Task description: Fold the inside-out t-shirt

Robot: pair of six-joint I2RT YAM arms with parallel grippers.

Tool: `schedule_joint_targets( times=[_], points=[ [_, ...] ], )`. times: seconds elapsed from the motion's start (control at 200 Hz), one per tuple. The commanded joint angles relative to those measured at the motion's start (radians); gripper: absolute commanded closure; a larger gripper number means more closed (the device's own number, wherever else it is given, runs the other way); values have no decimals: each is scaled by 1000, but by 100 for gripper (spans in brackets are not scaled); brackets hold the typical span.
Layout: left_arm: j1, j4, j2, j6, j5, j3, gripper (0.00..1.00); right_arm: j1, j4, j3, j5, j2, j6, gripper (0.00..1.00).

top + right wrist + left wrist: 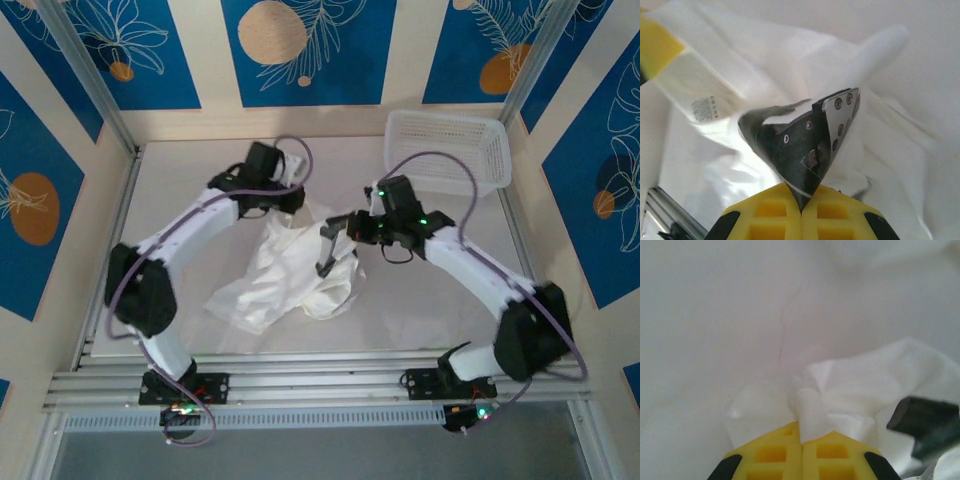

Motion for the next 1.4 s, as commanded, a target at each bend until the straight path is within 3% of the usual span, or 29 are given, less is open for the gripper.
schedule_joint_targets(
  times=[0.0,0.125,0.265,0.33,0.42,0.525,0.62,0.7,0.83,0.995,1.21,1.33,1.37,1.395],
  points=[
    [11,77,-148,-42,61,68,100,8,148,-70,14,-179,-132,100],
    [11,126,-273,-68,-22,-36,100,35,204,-183,-69,-292,-224,100],
    [20,129,-415,-95,-291,-249,100,156,235,-327,-288,-306,-302,100],
    [39,131,-473,-116,-376,-358,100,241,231,-377,-335,-263,-324,90],
    [61,131,-536,-146,-420,-495,98,292,203,-385,-364,-211,-292,60],
    [84,121,-578,-209,-412,-622,71,280,181,-357,-257,-232,-274,47],
    [89,114,-594,-237,-376,-659,62,249,216,-354,-14,-254,-251,34],
    [89,191,-602,-273,-254,-688,57,185,201,-306,119,-187,-183,35],
    [53,241,-508,-328,-49,-670,53,158,102,-134,52,34,-193,39],
    [-13,123,-330,-293,-122,-600,50,213,19,55,39,304,-224,35],
    [-13,174,-351,-303,-199,-667,49,234,-31,266,140,585,-321,27],
    [-6,182,-284,-296,-131,-650,48,221,-61,365,76,685,-317,42],
    [-6,187,-252,-299,-104,-640,48,222,-66,381,52,698,-316,53],
    [-6,197,-236,-304,-93,-639,48,220,-73,394,34,700,-312,65]
  ],
)
